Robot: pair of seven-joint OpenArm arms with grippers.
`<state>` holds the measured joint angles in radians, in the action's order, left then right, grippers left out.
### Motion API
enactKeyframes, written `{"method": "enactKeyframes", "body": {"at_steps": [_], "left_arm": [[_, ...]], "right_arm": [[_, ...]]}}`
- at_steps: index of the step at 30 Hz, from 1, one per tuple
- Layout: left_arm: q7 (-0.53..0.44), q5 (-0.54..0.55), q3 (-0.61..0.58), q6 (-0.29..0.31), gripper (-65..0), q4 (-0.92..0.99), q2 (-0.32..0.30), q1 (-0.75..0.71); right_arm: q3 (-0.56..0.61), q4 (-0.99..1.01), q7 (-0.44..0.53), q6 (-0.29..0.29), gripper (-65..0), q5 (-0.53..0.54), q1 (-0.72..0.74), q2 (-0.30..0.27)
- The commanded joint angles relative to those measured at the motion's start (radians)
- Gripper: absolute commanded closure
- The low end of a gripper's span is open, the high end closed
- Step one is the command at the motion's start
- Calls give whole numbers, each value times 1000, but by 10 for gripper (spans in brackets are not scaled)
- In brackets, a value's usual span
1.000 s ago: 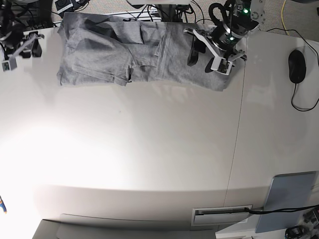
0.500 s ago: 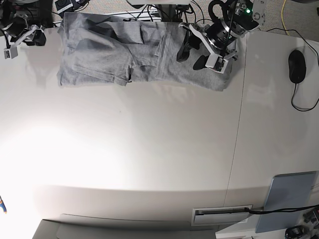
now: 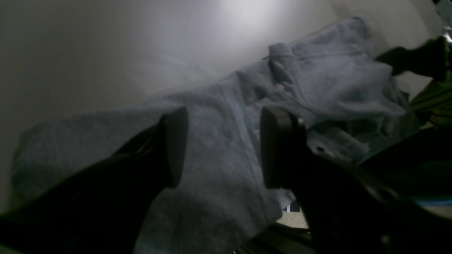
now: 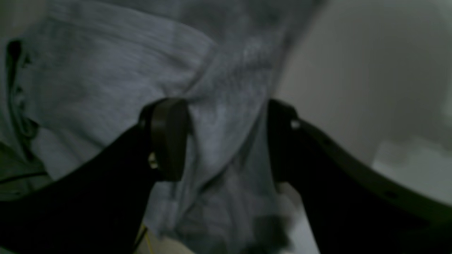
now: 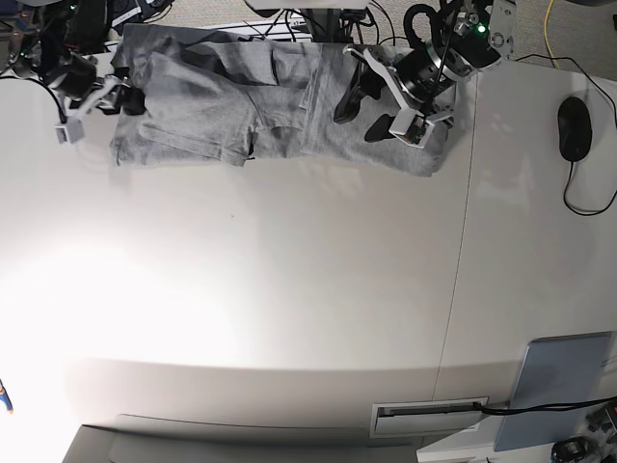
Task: Fold the T-shirt properly
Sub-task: 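Grasp the shirt end with the right gripper and fold it over the body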
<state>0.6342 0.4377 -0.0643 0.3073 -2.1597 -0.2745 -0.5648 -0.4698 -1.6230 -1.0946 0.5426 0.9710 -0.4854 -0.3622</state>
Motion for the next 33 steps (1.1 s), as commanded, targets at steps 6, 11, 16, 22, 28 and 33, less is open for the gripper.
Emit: {"method": "enactKeyframes", "body": {"at_steps": [6, 11, 16, 22, 28, 33], "left_arm": [[-22, -37, 1, 1, -335, -18, -3, 0], [-22, -42, 2, 2, -335, -18, -3, 0], [-22, -42, 2, 1, -335, -18, -3, 0], [-22, -87, 2, -2, -335, -18, -3, 0], [-22, -111, 2, -63, -335, -18, -3, 0], [-24, -125, 2, -63, -335, -14, -3, 0]], "right_arm": [[79, -6, -28, -9, -351, 20, -10, 36], [122, -6, -13, -9, -348, 19, -10, 60], [121, -6, 55, -8, -54, -44, -10, 66], [69, -6, 103, -9, 0, -173, 40, 64], [-112, -6, 74, -8, 0, -225, 134, 5], [-159, -55, -14, -8, 0, -208, 166, -68]]}}
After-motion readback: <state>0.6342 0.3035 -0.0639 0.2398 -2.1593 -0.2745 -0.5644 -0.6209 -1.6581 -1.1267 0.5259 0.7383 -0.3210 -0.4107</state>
